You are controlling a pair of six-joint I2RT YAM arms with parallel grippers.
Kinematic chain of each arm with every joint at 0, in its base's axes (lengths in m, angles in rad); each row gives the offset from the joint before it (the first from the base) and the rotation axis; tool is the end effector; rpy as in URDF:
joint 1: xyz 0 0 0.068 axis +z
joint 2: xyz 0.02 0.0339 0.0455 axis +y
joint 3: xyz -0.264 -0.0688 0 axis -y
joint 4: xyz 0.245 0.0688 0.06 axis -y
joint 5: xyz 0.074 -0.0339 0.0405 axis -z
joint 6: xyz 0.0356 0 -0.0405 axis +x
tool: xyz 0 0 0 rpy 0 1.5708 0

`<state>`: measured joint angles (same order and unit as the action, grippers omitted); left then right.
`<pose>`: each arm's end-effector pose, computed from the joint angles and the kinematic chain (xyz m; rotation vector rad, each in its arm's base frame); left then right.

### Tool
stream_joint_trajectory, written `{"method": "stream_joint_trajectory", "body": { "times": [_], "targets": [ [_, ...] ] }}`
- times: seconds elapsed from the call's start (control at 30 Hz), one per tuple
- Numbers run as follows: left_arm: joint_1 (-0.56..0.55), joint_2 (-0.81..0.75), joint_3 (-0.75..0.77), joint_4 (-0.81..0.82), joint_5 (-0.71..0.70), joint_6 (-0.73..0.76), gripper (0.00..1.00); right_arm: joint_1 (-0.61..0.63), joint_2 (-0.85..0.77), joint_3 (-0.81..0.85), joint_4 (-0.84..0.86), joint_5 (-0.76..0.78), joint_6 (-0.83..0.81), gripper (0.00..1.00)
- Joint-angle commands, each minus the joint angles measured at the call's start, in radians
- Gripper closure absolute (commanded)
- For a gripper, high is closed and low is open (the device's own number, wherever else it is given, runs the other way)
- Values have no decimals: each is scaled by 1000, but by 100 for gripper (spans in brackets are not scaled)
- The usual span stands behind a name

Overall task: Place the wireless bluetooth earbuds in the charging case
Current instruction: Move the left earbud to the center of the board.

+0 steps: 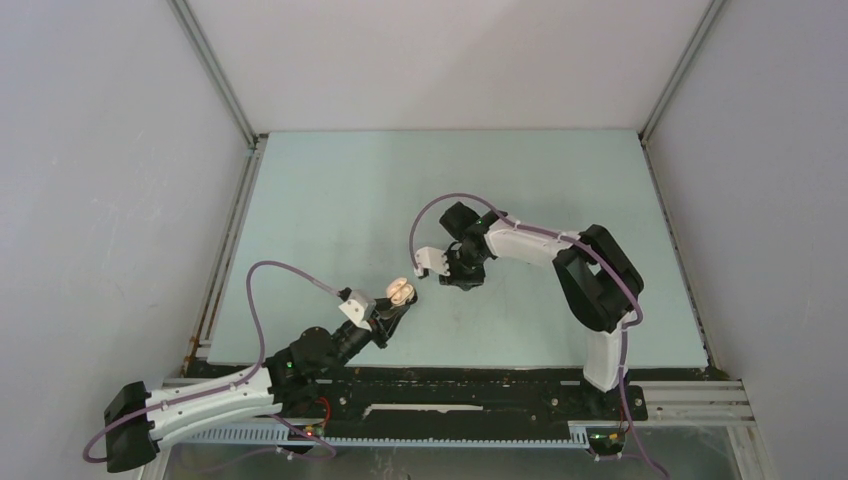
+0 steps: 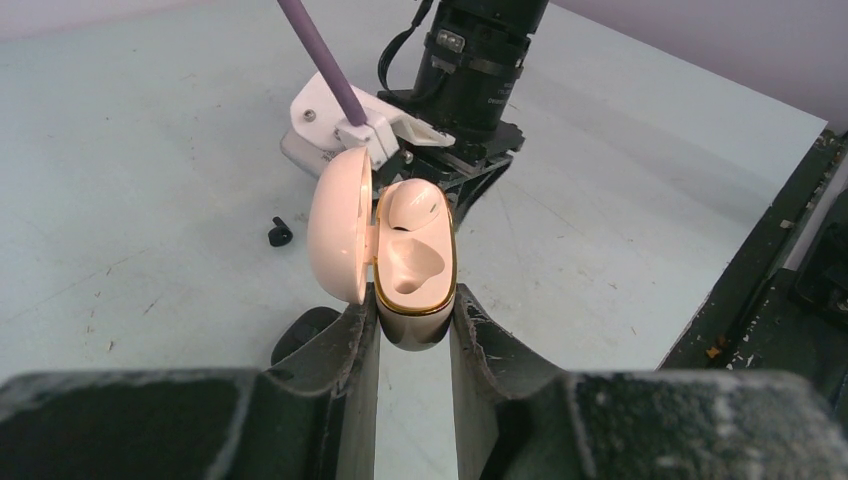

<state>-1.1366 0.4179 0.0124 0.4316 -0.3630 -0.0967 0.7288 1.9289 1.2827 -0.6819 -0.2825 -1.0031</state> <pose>0.0682 -0.1169 0.1819 0.5203 1.5006 -0.6928 0.2696 0.2540 0.1561 -2.1973 1.8043 0.3530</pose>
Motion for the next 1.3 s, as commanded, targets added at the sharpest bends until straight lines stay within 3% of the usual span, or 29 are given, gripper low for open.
{"method": "stream_joint_trajectory", "body": {
  "times": [0.0,0.23,0.3,0.5,0.67,0.8,0.9,0.97,1.27],
  "targets": [
    [-3,-12,10,43,-5,20,100,-8,47,16,-209,-119,294,80],
    [-3,-28,19,15,-6,32,100,-24,65,6,-321,-375,539,42],
    [-3,-30,24,8,-5,33,100,-25,56,6,-343,-420,552,39],
    [-3,-41,29,-7,5,32,100,-57,-68,7,-346,-326,512,41],
    [-3,-50,27,-16,7,27,100,-92,-182,-11,-322,-304,361,52],
    [-3,-39,33,-17,7,28,100,-87,-366,-163,-91,-281,233,55],
    [-3,-34,40,-20,8,25,100,-51,-452,-242,56,-233,183,51],
    [-3,-39,43,-28,5,18,100,-12,-437,-234,73,-184,197,49],
    [-3,-76,34,-60,-69,-21,100,100,-268,-215,81,-52,371,57]
  ]
}}
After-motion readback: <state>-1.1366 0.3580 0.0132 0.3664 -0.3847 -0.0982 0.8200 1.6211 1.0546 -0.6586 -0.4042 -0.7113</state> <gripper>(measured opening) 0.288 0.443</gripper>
